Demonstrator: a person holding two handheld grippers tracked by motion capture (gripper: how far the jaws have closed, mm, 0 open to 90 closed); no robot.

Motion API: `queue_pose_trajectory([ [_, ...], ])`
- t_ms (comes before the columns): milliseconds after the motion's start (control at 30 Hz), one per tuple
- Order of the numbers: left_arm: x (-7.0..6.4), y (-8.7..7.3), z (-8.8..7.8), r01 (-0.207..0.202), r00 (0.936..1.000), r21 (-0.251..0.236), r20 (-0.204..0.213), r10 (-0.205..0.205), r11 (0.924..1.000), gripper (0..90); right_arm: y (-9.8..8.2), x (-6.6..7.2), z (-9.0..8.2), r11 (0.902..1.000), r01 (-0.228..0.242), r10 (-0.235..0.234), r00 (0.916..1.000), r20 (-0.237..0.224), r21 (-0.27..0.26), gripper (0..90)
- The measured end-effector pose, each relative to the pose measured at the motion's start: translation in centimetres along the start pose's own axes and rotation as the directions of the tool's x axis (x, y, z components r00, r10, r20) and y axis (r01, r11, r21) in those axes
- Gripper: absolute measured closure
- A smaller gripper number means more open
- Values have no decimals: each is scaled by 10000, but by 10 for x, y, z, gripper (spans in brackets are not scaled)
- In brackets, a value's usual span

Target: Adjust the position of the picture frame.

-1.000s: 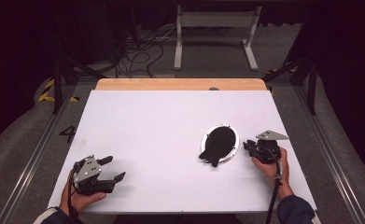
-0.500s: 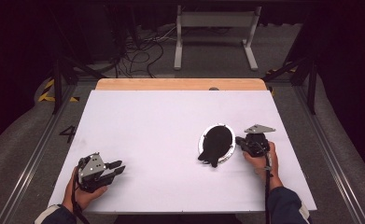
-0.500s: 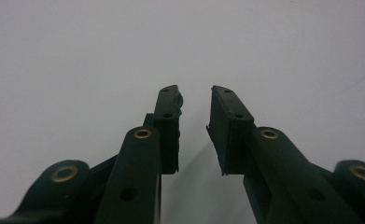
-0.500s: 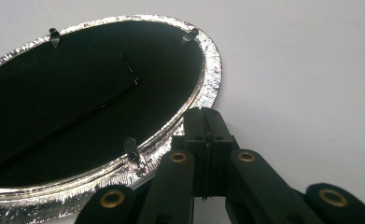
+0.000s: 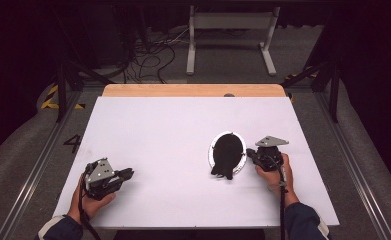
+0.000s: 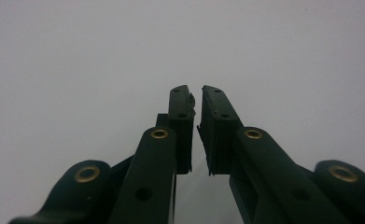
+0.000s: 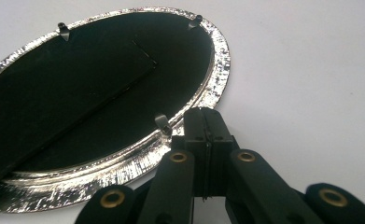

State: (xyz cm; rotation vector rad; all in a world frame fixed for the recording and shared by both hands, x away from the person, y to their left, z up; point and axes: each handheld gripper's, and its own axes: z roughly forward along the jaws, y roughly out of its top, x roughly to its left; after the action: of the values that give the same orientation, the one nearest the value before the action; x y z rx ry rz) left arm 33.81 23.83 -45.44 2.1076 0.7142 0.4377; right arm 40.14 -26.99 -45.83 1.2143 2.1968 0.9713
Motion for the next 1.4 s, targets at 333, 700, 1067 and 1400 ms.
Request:
queue_pose_trajectory([
  [333,5,13,25,-56,9998,220,177,52,9997,835,0,1,0,10000,37,-37,9997,-260,-3,900],
  [700,7,27,53,-121,9997,496,214,111,9987,824,0,3,0,10000,99,-99,9986,-517,0,900],
  [1067,6,42,68,7,9988,304,490,-22,9995,814,5,11,6,10000,7,-5,9961,-878,18,900],
  [1400,-3,56,89,-206,9974,432,693,176,9989,798,10,38,10,9992,405,-393,9906,-1313,66,900],
])
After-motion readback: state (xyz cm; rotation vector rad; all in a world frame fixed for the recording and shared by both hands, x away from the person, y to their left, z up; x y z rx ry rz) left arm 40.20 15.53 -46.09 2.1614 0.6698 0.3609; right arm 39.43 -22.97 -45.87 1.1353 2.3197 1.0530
